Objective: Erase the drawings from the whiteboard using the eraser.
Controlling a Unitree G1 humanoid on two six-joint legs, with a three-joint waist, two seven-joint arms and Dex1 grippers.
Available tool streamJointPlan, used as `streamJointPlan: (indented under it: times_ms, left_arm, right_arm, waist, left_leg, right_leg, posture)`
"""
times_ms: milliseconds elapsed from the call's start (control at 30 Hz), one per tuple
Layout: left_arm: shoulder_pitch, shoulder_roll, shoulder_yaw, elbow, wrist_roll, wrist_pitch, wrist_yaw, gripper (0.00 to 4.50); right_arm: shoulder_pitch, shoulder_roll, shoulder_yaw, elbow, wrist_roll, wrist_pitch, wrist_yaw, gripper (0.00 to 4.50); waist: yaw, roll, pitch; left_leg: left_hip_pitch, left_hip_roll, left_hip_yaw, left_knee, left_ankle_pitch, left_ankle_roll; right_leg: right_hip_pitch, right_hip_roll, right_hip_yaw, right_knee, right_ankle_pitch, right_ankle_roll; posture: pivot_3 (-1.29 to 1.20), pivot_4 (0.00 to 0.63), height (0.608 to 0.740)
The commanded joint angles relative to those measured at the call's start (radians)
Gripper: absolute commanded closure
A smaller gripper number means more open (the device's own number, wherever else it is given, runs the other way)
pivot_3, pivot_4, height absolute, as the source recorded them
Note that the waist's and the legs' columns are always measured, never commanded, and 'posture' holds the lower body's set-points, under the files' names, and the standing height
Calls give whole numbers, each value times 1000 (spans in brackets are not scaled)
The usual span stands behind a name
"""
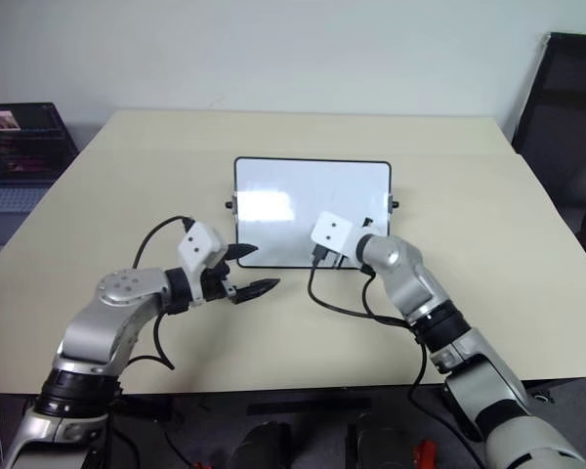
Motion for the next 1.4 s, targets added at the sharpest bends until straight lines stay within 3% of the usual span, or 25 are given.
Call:
streamJointPlan:
  times_ms: [33,200,533,767,867,1000,1167,1400]
  left_arm:
    - [4,2,15,-30,-11,-19,-1,0]
    - [11,2,16,-30,-10,-21,0,0]
    - [15,-5,10,-36,-10,-19,3,0]
    - [19,-5,12,-36,-12,-21,1,0]
    - [18,-7,13,-34,-13,-23,1,0]
    - [16,-11,12,-35,-13,-27,1,0]
    - [-2,-18,7,-39,-12,-34,-3,0]
    - [-122,-77,-86,-6,4,-94,-53,0]
  right_arm:
    - [4,17,5,-23,0,20,34,3401]
    - [42,5,47,-45,-17,51,104,3401]
    - [-20,47,-22,24,-41,-19,-69,3401]
    - [53,-13,33,-54,-21,39,97,3401]
    - [76,-21,22,-86,-30,42,94,3401]
    - [77,-20,-59,-177,-4,31,48,3401]
    - [135,-7,-177,-386,102,166,75,3401]
    - [426,-2,-421,-781,187,452,-22,3401]
  waist:
    - [0,0,0]
    - [-1,0,0]
    - [0,0,0]
    - [3,0,0]
    - [2,0,0]
    - [2,0,0]
    - [4,0,0]
    - [30,0,0]
  left_leg:
    - [0,0,0,0,0,0]
    - [0,0,0,-1,0,0]
    - [0,0,0,0,0,0]
    - [-1,-1,0,-1,0,0]
    - [0,0,0,-1,0,0]
    - [0,0,0,0,0,0]
    - [-2,0,-1,-1,0,0]
    - [-6,-2,-4,-2,-1,0]
  right_leg:
    - [0,0,0,0,0,0]
    - [0,0,0,0,0,0]
    - [0,0,0,0,0,0]
    - [0,0,0,-1,0,-1]
    - [0,0,0,-1,0,0]
    - [0,0,0,0,-1,1]
    - [-1,0,-1,-1,0,0]
    - [-1,-1,-2,-5,0,0]
  posture:
    - [0,150,740]
    - [0,150,740]
    - [0,150,740]
    - [0,150,740]
    - [0,150,740]
    - [0,150,740]
    - [0,150,740]
    - [0,150,740]
